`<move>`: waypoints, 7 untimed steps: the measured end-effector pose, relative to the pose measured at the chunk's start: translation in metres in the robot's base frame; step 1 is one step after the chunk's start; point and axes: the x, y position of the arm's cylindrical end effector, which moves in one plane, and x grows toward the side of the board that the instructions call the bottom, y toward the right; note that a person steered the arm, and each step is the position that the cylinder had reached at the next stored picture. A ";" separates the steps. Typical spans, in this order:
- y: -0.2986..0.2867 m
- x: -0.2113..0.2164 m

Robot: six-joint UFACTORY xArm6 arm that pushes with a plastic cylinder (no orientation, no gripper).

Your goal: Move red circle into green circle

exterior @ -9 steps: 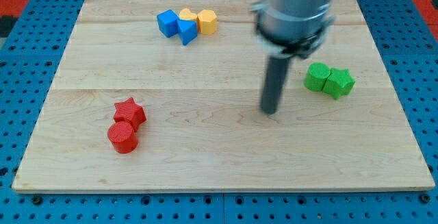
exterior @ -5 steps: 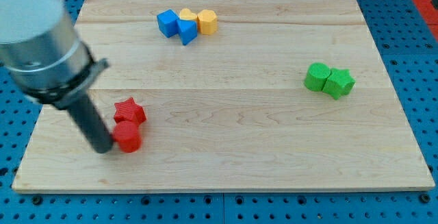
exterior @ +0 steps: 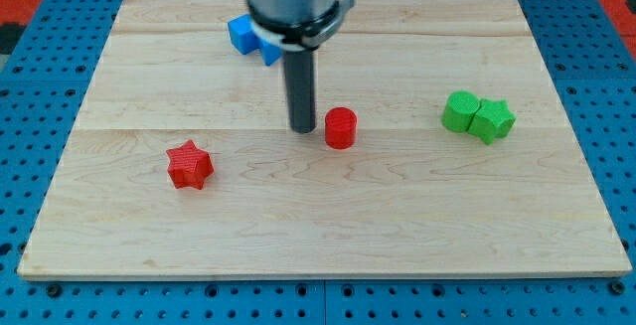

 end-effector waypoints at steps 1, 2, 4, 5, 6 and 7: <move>0.088 0.021; 0.010 0.067; 0.074 0.079; 0.121 0.033; 0.041 0.107; -0.113 0.157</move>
